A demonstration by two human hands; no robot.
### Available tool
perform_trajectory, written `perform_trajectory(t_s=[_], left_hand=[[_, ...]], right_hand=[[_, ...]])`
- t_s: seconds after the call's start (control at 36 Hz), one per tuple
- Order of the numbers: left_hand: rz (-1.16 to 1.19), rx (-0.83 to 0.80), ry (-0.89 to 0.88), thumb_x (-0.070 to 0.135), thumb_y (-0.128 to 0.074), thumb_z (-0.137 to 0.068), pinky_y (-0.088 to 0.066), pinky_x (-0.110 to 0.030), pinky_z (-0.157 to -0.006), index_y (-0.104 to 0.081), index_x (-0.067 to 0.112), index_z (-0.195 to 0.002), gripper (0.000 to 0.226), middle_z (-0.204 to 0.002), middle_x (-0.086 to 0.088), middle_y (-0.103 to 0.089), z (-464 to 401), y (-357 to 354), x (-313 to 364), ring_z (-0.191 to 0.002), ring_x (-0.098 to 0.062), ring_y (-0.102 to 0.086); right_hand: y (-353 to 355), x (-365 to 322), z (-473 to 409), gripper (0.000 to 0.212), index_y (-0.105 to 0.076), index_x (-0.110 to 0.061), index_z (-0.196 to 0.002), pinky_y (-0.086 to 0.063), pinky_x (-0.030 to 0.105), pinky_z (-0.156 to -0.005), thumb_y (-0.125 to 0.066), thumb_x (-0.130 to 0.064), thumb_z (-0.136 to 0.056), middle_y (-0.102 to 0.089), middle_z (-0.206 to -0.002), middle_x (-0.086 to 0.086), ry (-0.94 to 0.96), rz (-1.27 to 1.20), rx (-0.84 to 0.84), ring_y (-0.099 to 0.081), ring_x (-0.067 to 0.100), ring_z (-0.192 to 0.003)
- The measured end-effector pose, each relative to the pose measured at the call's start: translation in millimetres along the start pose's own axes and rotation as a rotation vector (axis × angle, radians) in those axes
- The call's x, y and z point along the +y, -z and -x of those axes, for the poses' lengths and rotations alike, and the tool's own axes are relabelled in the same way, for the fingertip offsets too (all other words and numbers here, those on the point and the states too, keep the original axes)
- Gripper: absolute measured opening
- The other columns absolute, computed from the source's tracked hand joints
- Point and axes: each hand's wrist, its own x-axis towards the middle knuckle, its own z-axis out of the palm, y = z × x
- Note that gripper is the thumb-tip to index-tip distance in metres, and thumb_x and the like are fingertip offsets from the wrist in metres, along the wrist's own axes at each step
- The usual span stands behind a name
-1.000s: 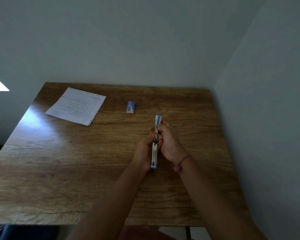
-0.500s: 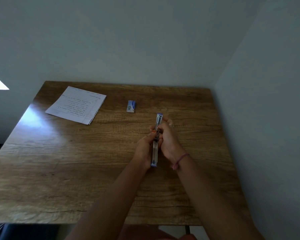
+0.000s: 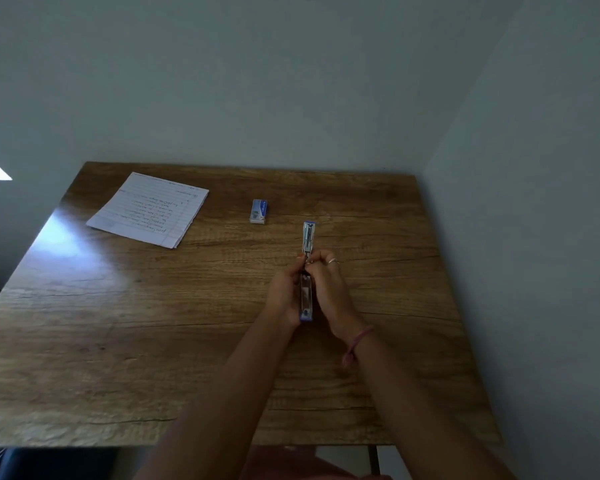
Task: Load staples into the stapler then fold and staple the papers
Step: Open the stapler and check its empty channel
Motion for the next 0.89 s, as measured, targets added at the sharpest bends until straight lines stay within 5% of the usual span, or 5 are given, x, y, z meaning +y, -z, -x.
perform_trajectory(t_s=[0.17, 0.33, 0.47, 0.64, 0.89], left_hand=[[-0.006, -0.004, -0.009, 0.026, -0.05, -0.098, -0.056, -0.029, -0.057, -0.071, 0.009, -0.101, 0.027, -0.08, -0.006, -0.072, 0, 1, 1, -0.068, -0.018, -0.071], [0.008, 0.009, -0.013, 0.025, -0.049, -0.098, -0.057, -0.029, -0.06, -0.068, 0.009, -0.096, 0.026, -0.077, -0.006, -0.073, -1, 0, 0, -0.067, -0.018, -0.071], [0.052, 0.048, -0.043, 0.016, -0.051, -0.098, -0.052, -0.019, -0.046, -0.066, 0.006, -0.088, 0.02, -0.065, -0.003, -0.069, -2, -1, 0, -0.051, -0.01, -0.065], [-0.047, 0.13, -0.103, 0.014, -0.055, -0.096, -0.051, -0.019, -0.05, -0.065, 0.001, -0.098, 0.017, -0.073, -0.005, -0.066, -6, 1, -2, -0.054, -0.008, -0.062], [-1.055, 0.29, -0.613, 0.029, -0.06, -0.093, -0.049, -0.016, -0.06, -0.069, 0.013, -0.104, 0.021, -0.075, 0.006, -0.069, -7, 12, 12, -0.067, -0.003, -0.064]], right_hand=[[16, 9, 4, 0.01, -0.059, -0.019, -0.097, -0.05, 0.026, -0.089, -0.055, -0.01, -0.091, -0.06, -0.111, -0.006, 0.38, 0.314, -0.011, -0.059, 0.007, -0.105], [41, 15, 4, 0.025, -0.064, -0.018, -0.116, -0.04, 0.007, -0.092, -0.06, -0.017, -0.091, -0.05, -0.127, -0.003, 0.612, 0.563, -0.062, -0.049, -0.003, -0.117], [40, 16, 12, 0.023, -0.063, -0.023, -0.115, -0.052, 0.026, -0.09, -0.052, -0.016, -0.096, -0.069, -0.115, -0.001, 0.179, -0.045, 0.039, -0.065, 0.014, -0.108], [45, 4, 3, 0.025, -0.06, -0.007, -0.115, -0.055, 0.027, -0.083, -0.042, -0.015, -0.1, -0.068, -0.112, 0.014, -0.185, -0.536, 0.126, -0.067, 0.021, -0.103], [35, 4, -8, 0.024, -0.059, -0.002, -0.111, -0.053, 0.03, -0.086, -0.042, -0.015, -0.101, -0.067, -0.113, 0.018, -0.223, -0.518, 0.12, -0.067, 0.023, -0.104]])
